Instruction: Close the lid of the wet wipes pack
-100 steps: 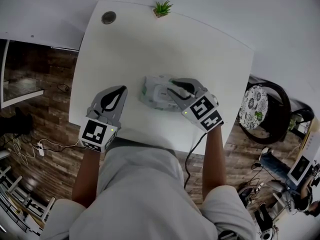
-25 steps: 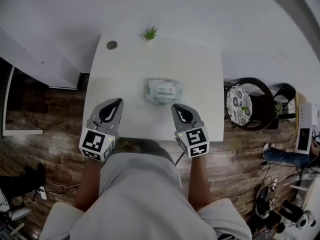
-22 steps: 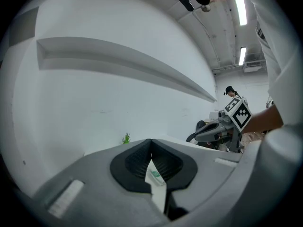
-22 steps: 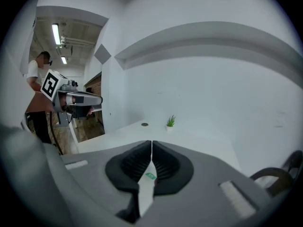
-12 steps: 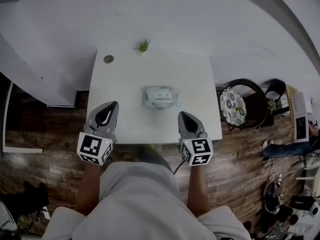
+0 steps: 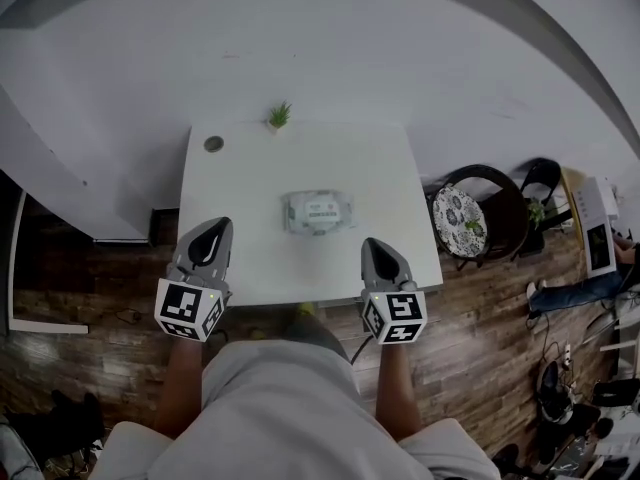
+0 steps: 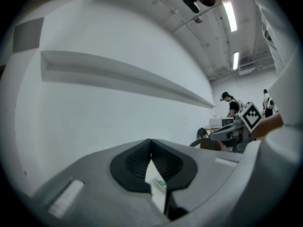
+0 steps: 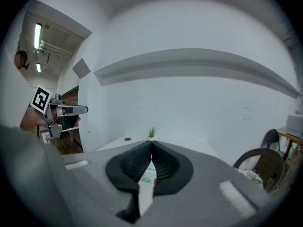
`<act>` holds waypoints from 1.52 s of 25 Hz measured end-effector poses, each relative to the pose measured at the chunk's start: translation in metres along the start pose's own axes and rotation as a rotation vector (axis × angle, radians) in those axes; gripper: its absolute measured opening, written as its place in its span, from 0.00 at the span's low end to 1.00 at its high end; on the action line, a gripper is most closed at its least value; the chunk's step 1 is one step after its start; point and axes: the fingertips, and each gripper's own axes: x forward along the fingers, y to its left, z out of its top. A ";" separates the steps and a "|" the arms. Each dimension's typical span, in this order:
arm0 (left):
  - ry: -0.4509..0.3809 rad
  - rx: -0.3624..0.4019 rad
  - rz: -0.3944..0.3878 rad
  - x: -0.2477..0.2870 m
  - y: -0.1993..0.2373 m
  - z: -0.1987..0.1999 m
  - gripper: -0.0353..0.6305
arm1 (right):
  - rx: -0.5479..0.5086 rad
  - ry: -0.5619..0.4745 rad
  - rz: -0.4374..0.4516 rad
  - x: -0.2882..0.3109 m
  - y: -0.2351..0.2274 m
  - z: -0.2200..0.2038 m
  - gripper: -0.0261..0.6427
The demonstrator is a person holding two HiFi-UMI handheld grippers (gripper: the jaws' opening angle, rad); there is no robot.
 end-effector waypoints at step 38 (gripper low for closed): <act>-0.006 0.000 -0.001 0.011 0.010 0.006 0.05 | -0.025 -0.073 -0.049 0.004 -0.021 0.034 0.04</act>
